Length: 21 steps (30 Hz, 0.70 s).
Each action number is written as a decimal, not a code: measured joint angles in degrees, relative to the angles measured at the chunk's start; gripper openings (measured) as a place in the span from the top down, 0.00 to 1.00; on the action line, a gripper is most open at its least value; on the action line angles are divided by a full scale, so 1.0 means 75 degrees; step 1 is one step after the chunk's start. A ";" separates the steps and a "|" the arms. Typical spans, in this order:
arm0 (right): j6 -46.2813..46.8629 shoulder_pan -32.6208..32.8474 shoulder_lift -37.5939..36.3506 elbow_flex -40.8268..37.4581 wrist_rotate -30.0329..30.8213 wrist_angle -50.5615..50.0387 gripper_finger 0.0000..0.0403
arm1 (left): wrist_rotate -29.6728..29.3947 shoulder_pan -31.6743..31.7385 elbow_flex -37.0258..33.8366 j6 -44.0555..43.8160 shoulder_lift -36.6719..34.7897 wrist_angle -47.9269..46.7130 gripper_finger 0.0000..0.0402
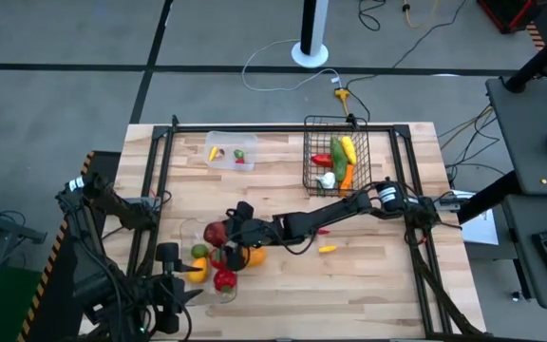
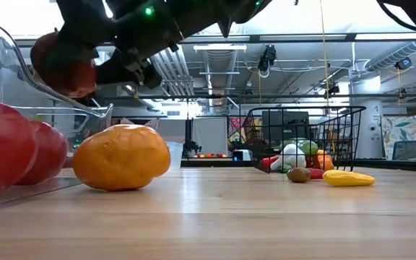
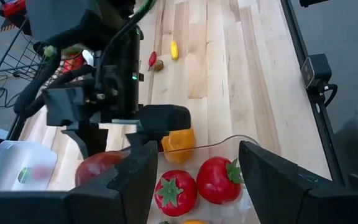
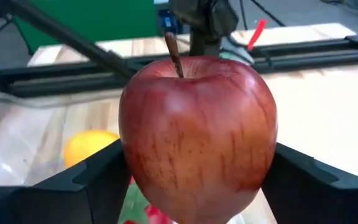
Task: Sort produce into baskets
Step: Put the red apple into the transparent bin, then put the red chili into the white bin
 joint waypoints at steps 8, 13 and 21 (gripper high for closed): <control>0.0082 0.0004 -0.0003 0.0004 -0.0109 -0.0262 0.17 | -0.0015 0.0000 -0.0021 -0.0037 0.0003 0.0006 0.48; 0.0076 0.0004 -0.0003 0.0004 -0.0109 -0.0284 0.15 | -0.0142 -0.0003 -0.0035 -0.0132 0.0004 0.0023 0.48; -0.0363 0.0113 -0.0317 0.0004 -0.0093 -0.0694 0.15 | -0.0157 -0.0003 -0.0053 -0.0407 0.0006 0.0030 0.48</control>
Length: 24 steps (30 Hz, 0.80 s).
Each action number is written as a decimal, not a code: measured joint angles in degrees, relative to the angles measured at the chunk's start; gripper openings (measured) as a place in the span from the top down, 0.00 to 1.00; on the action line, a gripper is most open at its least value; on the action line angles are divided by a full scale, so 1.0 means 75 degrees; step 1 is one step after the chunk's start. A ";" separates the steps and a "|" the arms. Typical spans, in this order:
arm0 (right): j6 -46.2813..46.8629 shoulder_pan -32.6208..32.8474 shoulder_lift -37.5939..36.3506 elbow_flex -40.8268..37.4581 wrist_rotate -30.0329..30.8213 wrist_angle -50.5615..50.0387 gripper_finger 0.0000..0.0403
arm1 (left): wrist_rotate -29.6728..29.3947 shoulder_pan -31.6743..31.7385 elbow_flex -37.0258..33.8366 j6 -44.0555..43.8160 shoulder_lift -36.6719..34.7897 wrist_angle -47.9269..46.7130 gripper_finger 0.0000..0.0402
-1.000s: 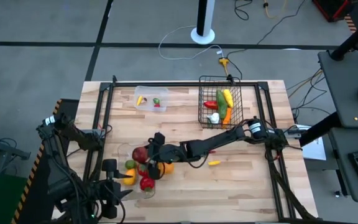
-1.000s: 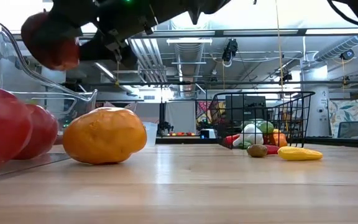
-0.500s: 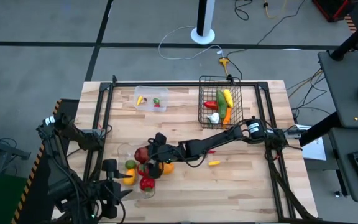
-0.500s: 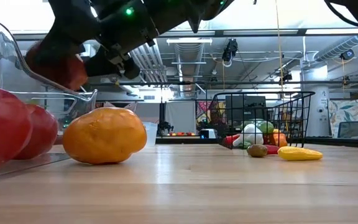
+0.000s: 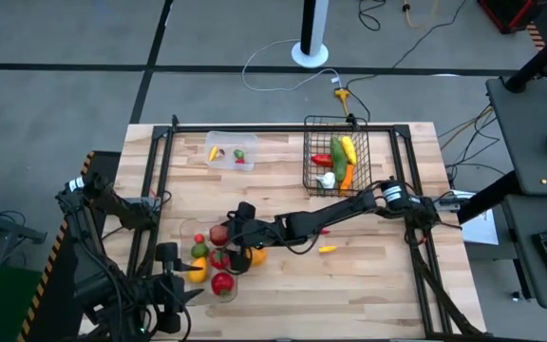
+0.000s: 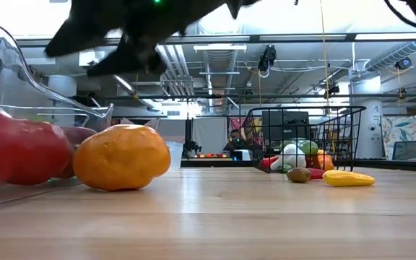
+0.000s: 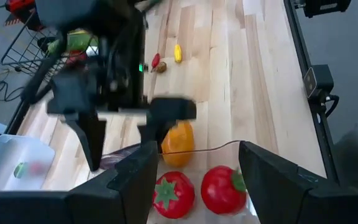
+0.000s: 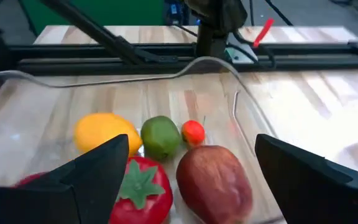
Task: Sort produce into baskets
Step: Put the red chili into the white bin
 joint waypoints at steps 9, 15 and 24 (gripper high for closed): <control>-0.0110 0.0512 -0.1053 -0.0010 0.0146 -0.2428 0.16 | -0.0055 0.0018 -0.0686 -0.0408 0.0003 0.0665 0.48; 0.0363 0.1000 -0.1504 -0.0122 0.0833 -0.4198 0.19 | -0.0008 0.0161 -0.1443 0.0118 0.0000 0.1926 0.48; 0.1524 0.1710 -0.2217 -0.0831 0.1006 -0.5687 0.20 | 0.1170 0.0714 -0.2246 0.2765 -0.0015 0.4497 0.48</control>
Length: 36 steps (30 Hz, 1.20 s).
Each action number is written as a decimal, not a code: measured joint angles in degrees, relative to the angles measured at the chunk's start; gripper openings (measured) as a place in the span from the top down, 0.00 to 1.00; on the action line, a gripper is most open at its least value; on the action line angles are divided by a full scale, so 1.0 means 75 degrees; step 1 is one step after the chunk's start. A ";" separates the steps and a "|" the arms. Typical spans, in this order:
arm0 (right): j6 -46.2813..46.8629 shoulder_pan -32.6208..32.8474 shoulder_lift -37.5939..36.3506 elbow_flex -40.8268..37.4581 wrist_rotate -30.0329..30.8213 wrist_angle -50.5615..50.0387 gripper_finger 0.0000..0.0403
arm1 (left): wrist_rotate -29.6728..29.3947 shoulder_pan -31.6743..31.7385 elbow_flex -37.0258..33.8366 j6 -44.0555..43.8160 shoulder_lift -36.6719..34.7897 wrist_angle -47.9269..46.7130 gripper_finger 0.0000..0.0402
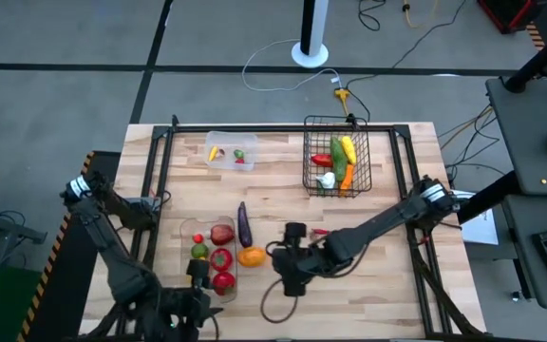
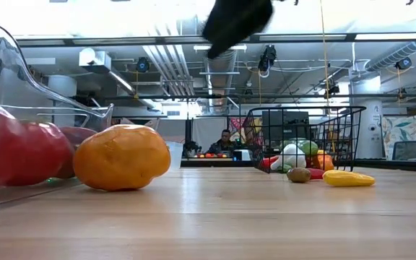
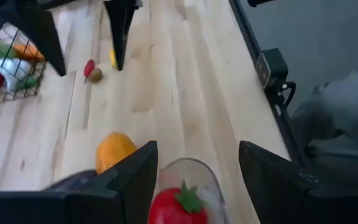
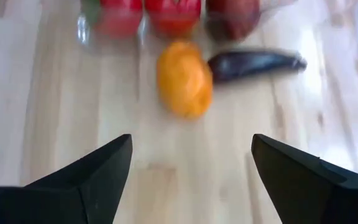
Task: Sort produce into baskets
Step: Put the red chili into the white bin
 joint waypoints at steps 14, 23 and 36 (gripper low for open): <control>0.1031 0.0215 -0.2431 -0.3078 0.0532 -0.0052 0.21 | 0.0655 0.1756 -0.0941 0.1917 -0.0371 0.1429 0.48; 0.2432 0.0210 -0.3404 -0.4389 -0.0020 -0.0049 0.22 | 0.1276 0.1903 -0.2115 0.2895 -0.1274 0.4207 0.48; 0.2745 0.0169 -0.3225 -0.5671 0.0239 0.0004 0.25 | -0.0549 0.1913 -0.2146 0.2731 -0.1852 0.4014 0.48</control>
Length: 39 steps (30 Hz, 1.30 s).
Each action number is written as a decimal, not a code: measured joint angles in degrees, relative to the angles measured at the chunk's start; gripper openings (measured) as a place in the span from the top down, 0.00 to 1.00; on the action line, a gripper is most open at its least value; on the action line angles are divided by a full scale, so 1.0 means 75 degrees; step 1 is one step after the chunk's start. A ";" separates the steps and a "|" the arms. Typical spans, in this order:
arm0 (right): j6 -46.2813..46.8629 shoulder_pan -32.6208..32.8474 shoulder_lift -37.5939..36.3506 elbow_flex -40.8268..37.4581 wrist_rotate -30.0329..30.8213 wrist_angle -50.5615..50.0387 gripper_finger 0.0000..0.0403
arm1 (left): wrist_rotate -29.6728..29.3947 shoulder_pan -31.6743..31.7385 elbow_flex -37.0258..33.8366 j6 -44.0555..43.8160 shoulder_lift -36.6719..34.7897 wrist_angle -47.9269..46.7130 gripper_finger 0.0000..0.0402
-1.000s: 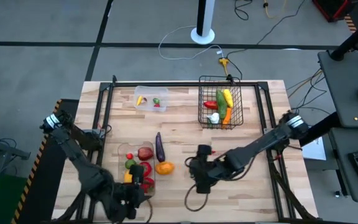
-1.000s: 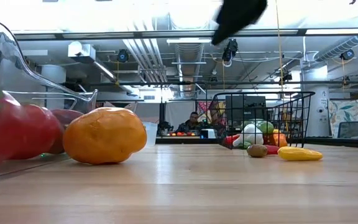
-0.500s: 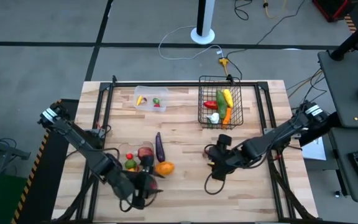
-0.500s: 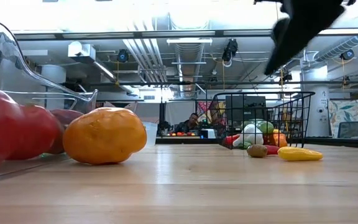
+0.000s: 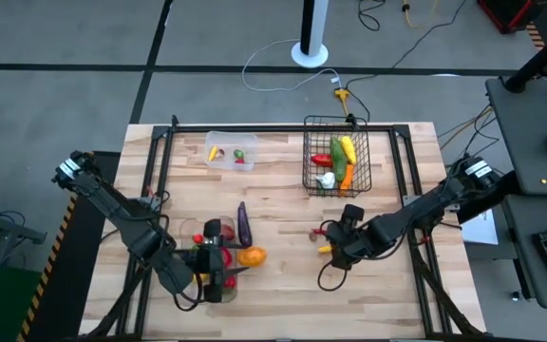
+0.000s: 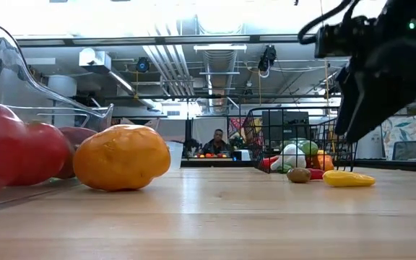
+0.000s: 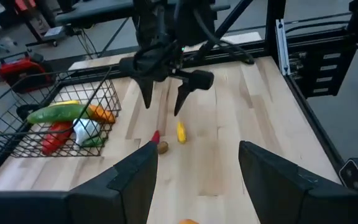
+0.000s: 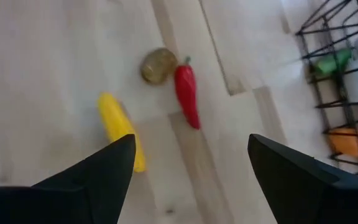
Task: Sort produce into baskets
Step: Put the red chili into the white bin
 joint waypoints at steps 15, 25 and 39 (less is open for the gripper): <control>-0.2175 -0.0657 0.0461 -0.0582 0.0014 0.1711 0.32 | 0.0306 0.0326 -0.0006 0.0619 0.0272 0.0030 0.48; -0.2606 -0.0988 0.1129 -0.0647 -0.0503 0.2218 0.40 | 0.1093 0.0472 -0.0222 0.0914 0.0272 0.0455 0.48; -0.2634 -0.1185 0.1144 -0.0662 -0.0938 0.2394 0.74 | 0.1215 0.0876 -0.0615 0.1148 0.0272 0.1152 0.48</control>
